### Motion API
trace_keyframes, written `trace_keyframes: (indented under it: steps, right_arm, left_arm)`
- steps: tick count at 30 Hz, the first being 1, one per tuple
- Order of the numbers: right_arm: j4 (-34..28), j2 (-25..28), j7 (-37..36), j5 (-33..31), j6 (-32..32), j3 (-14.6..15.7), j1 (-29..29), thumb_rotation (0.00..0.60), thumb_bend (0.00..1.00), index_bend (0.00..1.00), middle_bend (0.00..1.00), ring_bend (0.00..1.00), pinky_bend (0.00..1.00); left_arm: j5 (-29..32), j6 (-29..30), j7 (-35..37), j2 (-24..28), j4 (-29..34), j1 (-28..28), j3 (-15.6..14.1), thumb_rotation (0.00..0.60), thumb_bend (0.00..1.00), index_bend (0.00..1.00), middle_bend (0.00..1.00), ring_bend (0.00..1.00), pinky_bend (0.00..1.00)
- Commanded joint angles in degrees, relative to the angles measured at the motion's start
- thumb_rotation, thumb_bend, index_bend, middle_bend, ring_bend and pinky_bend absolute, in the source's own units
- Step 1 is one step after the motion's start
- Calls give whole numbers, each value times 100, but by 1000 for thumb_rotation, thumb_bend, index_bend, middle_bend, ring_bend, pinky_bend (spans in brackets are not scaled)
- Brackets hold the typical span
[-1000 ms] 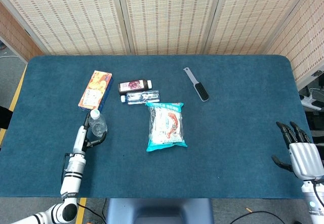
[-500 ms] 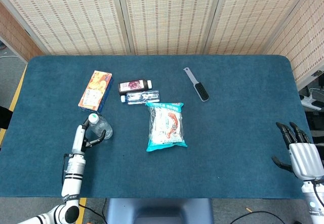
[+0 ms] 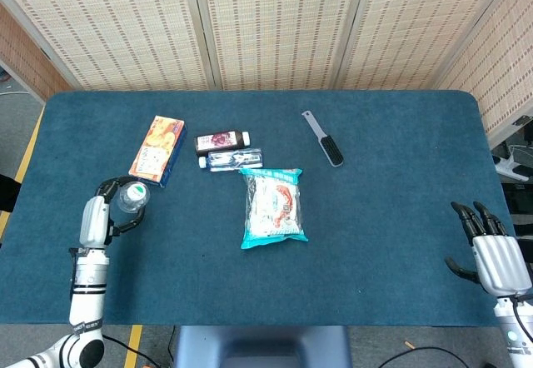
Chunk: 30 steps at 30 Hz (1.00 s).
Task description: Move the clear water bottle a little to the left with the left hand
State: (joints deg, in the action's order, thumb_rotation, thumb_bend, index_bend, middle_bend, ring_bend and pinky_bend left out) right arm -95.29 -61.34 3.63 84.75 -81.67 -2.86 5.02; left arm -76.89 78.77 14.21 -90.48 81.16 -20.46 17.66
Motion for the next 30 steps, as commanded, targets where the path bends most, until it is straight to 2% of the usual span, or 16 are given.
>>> trace_keyframes:
  steps: [1,4,8,10,13,19,22,25,28,30]
  right_arm:
    - [6,-13,18,0,-9,-2,-1,600,119,0,105,0,157]
    - [14,-21,29,-2,-2,-1,3,600,119,0,105,0,157]
    - [16,-29,58,-39,35,-6,17,600,119,0,105,0,157]
    - [11,-26,70,-51,50,-5,21,600,119,0,105,0,157]
    - [6,-22,72,-48,48,0,19,600,120,0,105,0,157]
    - [3,-18,66,-35,40,8,14,600,119,0,105,0,157]
    - [2,-15,68,-30,44,14,14,600,120,0,105,0,157]
    - [4,-20,74,-38,53,13,19,600,119,0,105,0,157]
    - [-2,-21,87,-56,70,13,23,600,120,0,105,0,157]
    - [-6,-25,101,-68,75,10,26,600,120,0,105,0,157]
  left_arm:
    - [-82,436,-972,333,203,75,78,600,399,349,379,311,190]
    - [-24,378,-917,391,380,91,45,600,399,356,381,313,210]
    - [452,-217,227,703,1372,201,81,600,398,356,382,313,229]
    - [621,-684,1241,989,1953,255,112,600,398,356,381,313,242]
    - [752,-1255,2442,1360,2442,305,166,600,398,361,383,313,255]
    - [825,-1757,3229,1773,2762,368,113,600,399,362,383,314,256]
    - [1108,-1396,1906,1681,2405,287,24,600,440,366,388,321,266]
    - [1379,-520,208,1196,1944,210,5,600,506,371,398,333,278]
    - [1304,301,-1061,691,1304,131,0,600,530,373,402,338,279]
    - [1153,669,-1576,467,903,88,-16,600,529,373,401,337,279]
